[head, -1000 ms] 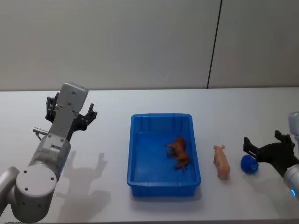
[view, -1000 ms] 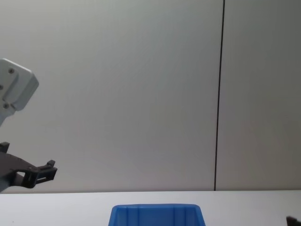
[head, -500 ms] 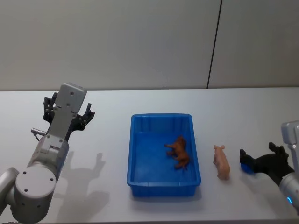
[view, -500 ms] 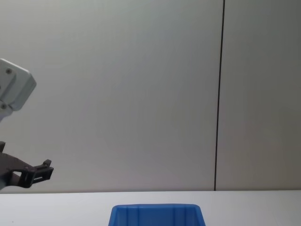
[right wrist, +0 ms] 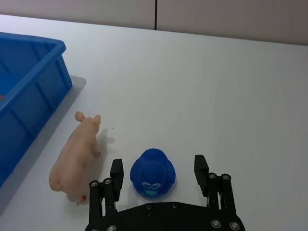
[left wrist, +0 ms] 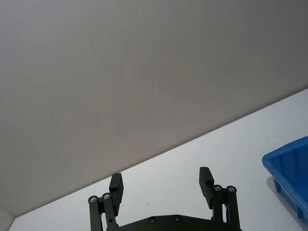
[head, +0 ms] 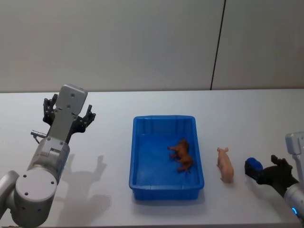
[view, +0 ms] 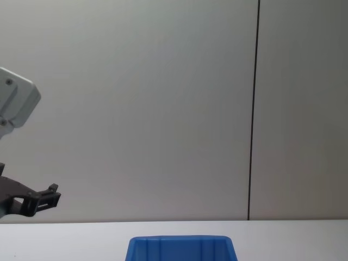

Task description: Pick up the two dolls from the table and place them into the box.

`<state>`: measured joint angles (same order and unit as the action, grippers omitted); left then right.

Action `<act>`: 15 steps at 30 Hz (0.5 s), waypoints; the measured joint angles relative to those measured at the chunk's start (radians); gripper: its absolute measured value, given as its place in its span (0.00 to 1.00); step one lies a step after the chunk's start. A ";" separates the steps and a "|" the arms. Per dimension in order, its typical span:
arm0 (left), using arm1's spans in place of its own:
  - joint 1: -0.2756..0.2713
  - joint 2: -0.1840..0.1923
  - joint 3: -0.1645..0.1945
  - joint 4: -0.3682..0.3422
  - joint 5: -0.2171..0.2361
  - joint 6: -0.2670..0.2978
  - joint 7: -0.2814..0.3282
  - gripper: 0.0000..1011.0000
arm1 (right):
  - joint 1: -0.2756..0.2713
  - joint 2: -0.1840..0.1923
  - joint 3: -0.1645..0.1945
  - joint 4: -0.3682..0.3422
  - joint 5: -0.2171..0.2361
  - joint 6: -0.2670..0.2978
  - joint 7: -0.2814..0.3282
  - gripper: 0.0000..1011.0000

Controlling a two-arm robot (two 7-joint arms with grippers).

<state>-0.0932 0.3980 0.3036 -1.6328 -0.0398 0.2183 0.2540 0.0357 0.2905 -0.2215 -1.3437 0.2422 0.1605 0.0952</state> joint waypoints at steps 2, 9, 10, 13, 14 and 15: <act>0.000 0.000 0.000 0.000 0.000 0.000 0.000 0.99 | 0.001 -0.001 0.001 0.010 0.003 -0.003 0.004 0.88; 0.001 0.000 0.000 0.000 0.001 0.000 0.001 0.99 | 0.007 -0.004 0.002 0.042 0.011 -0.018 0.018 0.67; 0.001 0.000 0.000 0.000 0.001 0.000 0.001 0.99 | 0.008 -0.004 0.003 0.045 0.012 -0.020 0.020 0.64; 0.001 0.000 0.000 0.000 0.001 0.000 0.001 0.99 | 0.010 -0.006 0.003 0.056 0.015 -0.029 0.026 0.54; 0.001 0.000 0.000 0.000 0.001 0.000 0.002 0.99 | 0.010 -0.006 0.003 0.058 0.016 -0.031 0.028 0.50; 0.001 0.000 0.000 0.000 0.001 0.000 0.002 0.99 | 0.011 -0.007 0.003 0.061 0.016 -0.035 0.031 0.49</act>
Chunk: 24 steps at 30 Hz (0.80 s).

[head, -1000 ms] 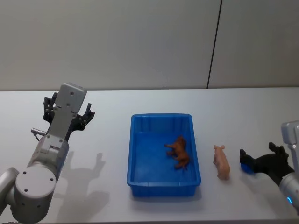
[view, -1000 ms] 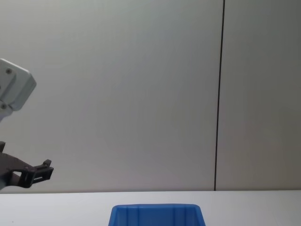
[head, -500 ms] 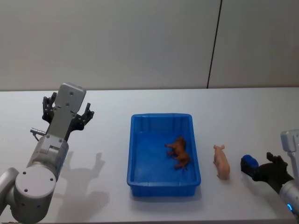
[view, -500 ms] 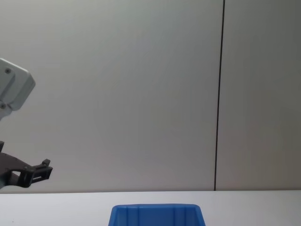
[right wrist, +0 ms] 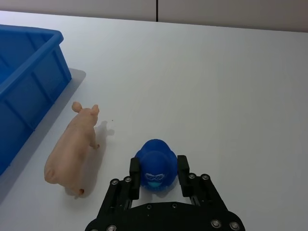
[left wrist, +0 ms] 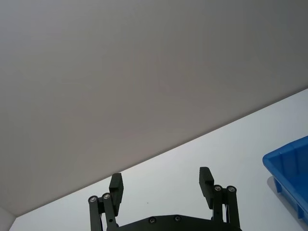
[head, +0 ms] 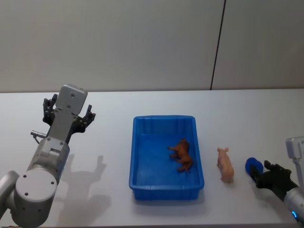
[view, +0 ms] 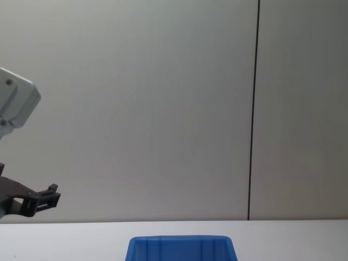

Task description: Pick up the two dolls from the table and place them into the box.

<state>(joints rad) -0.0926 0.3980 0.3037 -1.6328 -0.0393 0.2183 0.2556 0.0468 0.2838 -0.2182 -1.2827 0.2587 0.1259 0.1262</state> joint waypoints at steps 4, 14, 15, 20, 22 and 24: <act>0.000 0.000 0.000 0.000 0.000 0.000 0.000 0.99 | 0.001 -0.001 0.000 0.005 0.002 -0.011 0.009 0.35; 0.000 0.000 0.000 0.000 0.000 0.000 0.000 0.99 | -0.007 0.000 -0.001 -0.023 0.001 -0.059 0.040 0.23; 0.000 0.000 0.000 0.000 0.000 0.000 0.000 0.99 | -0.008 0.000 -0.001 -0.030 0.001 -0.063 0.042 0.23; 0.000 0.000 0.000 0.000 0.000 0.000 0.000 0.99 | -0.017 0.003 -0.002 -0.079 0.007 -0.090 0.060 0.19; 0.000 0.000 0.000 0.000 0.000 0.000 0.000 0.99 | -0.019 0.004 -0.002 -0.103 0.011 -0.100 0.071 0.18; 0.000 0.000 0.000 0.000 0.000 0.000 0.000 0.99 | -0.021 0.004 -0.003 -0.121 0.013 -0.107 0.080 0.17</act>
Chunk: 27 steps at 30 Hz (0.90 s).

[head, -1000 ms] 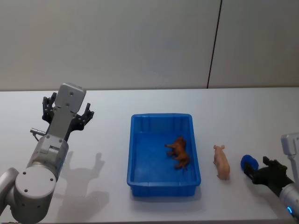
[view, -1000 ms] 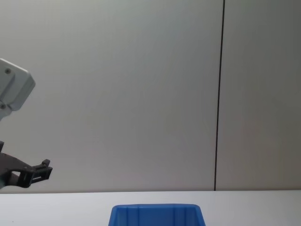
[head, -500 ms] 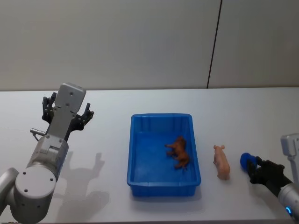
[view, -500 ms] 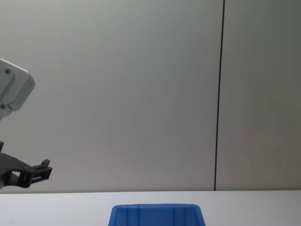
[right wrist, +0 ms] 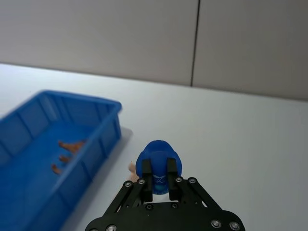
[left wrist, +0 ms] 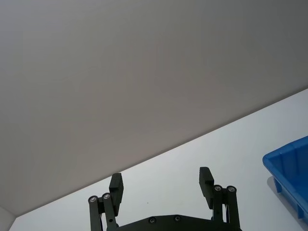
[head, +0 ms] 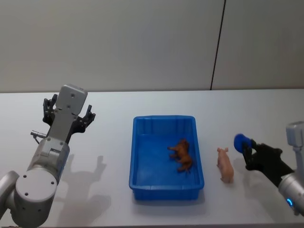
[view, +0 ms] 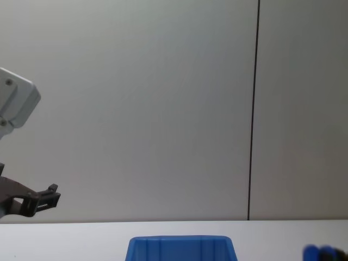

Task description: Pick up the two dolls from the table and place them into the box.

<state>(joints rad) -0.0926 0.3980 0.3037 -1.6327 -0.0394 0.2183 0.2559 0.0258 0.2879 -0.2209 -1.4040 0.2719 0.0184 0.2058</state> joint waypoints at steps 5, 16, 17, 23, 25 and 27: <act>0.000 0.000 0.000 0.000 0.000 0.000 0.000 0.99 | -0.001 -0.002 -0.005 -0.049 0.007 -0.021 0.037 0.14; 0.000 0.000 0.000 0.000 0.000 0.000 0.000 0.99 | 0.025 -0.032 -0.035 -0.097 -0.007 -0.045 0.137 0.09; 0.000 0.000 0.000 0.000 0.000 0.000 0.000 0.99 | 0.032 -0.039 -0.041 -0.097 -0.014 -0.046 0.152 0.08; 0.000 0.000 0.000 0.000 0.000 0.000 0.000 0.99 | 0.070 -0.074 -0.071 -0.062 -0.056 -0.050 0.205 0.14; 0.000 0.000 0.000 0.000 0.000 0.000 0.000 0.99 | 0.078 -0.082 -0.077 -0.049 -0.070 -0.050 0.215 0.19; 0.000 0.000 0.000 0.000 0.000 0.000 0.000 0.99 | 0.092 -0.094 -0.086 -0.032 -0.086 -0.050 0.222 0.28</act>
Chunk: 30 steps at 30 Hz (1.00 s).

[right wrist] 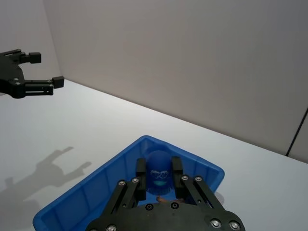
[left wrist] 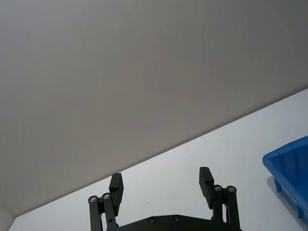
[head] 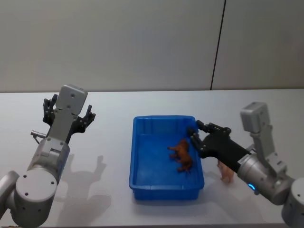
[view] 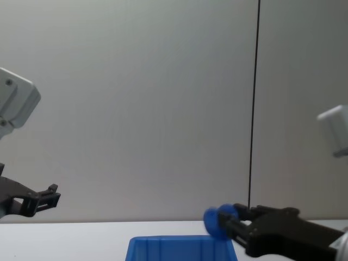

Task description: Pick up the two dolls from the table and place them into the box.

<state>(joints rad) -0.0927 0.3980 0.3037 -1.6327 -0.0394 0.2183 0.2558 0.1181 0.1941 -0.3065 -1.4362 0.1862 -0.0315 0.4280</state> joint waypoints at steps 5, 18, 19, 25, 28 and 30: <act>0.000 0.000 0.000 0.000 0.000 0.000 0.000 0.99 | 0.021 -0.018 -0.013 0.033 -0.028 0.003 0.003 0.42; 0.000 0.000 0.000 0.000 0.000 0.000 0.000 0.99 | 0.029 -0.030 -0.019 0.058 -0.075 0.030 -0.090 0.81; 0.000 0.000 0.000 0.000 0.000 0.000 0.000 0.99 | 0.025 -0.028 -0.018 0.053 -0.077 0.035 -0.105 0.86; 0.000 0.000 0.000 0.000 0.000 0.000 0.000 0.99 | -0.003 -0.013 -0.010 0.020 -0.082 0.061 -0.180 0.99; 0.000 0.000 0.000 0.000 0.000 0.000 0.000 0.99 | -0.025 -0.002 -0.004 -0.006 -0.082 0.081 -0.222 0.99; 0.000 0.000 0.000 0.000 0.000 0.000 0.000 0.99 | -0.035 0.003 -0.002 -0.018 -0.081 0.094 -0.242 0.99</act>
<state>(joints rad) -0.0927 0.3980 0.3037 -1.6327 -0.0395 0.2184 0.2558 0.0828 0.1972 -0.3083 -1.4543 0.1048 0.0624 0.1861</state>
